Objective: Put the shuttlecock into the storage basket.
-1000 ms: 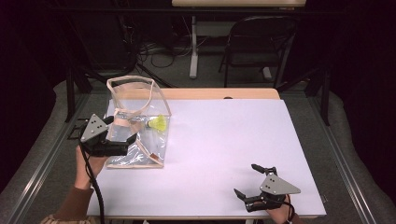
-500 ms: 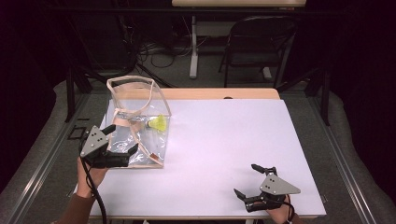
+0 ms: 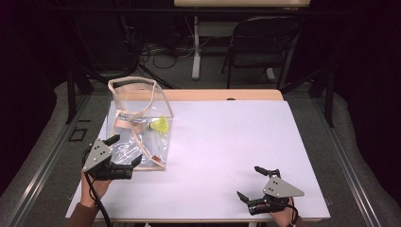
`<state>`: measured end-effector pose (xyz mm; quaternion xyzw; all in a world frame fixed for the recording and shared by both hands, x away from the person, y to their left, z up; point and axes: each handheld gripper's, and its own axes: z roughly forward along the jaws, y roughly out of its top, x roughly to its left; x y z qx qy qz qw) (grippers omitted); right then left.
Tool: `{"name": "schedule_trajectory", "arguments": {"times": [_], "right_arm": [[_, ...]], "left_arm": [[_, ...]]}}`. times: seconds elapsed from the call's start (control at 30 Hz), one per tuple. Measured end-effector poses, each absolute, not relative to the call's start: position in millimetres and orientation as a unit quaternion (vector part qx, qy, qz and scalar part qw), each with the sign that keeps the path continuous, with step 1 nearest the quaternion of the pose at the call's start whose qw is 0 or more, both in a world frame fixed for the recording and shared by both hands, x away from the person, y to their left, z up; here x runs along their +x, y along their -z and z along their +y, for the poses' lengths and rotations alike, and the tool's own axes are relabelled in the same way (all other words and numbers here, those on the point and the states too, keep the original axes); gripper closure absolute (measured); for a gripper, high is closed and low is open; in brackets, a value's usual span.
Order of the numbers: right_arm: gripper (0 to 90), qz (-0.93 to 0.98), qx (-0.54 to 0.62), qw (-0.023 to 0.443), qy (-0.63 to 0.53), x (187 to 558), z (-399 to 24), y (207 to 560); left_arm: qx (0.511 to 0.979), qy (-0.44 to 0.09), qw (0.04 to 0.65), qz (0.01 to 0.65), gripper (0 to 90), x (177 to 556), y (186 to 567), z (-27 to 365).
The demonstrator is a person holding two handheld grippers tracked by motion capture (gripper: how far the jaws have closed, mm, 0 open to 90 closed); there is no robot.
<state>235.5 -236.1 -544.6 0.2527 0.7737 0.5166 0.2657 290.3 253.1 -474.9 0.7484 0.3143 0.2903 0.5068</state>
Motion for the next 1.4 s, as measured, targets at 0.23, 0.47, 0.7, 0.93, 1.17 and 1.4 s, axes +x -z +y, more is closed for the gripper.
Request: {"name": "schedule_trajectory", "arguments": {"times": [0.23, 0.47, 0.7, 0.93, 1.17, 1.4], "right_arm": [[0.6, 0.774, 0.253, 0.266, -0.517, 235.4, -236.0, 544.7], [0.6, 0.773, 0.253, 0.266, -0.517, 235.4, -235.9, 544.8], [0.6, 0.774, 0.253, 0.266, -0.516, 235.4, -235.8, 544.9], [0.7, 0.774, 0.253, 0.266, -0.516, 235.5, -235.9, 544.9], [0.7, 0.774, 0.253, 0.266, -0.516, 235.4, -236.0, 545.0], [0.7, 0.775, 0.253, 0.265, -0.515, 235.3, -235.8, 545.1]], "left_arm": [[0.753, -0.285, 0.507, 0.307, 0.0, 286.0, 483.7, 249.9], [0.755, -0.282, 0.507, 0.307, 0.0, 280.8, 495.5, 249.1], [0.756, -0.271, 0.511, 0.305, 0.0, 275.8, 508.1, 246.0], [0.756, -0.273, 0.518, 0.294, 0.0, 270.2, 517.9, 244.0], [0.755, -0.267, 0.524, 0.29, 0.0, 262.6, 529.3, 242.8], [0.762, -0.256, 0.519, 0.291, 0.0, 260.3, 541.1, 240.6]]}}
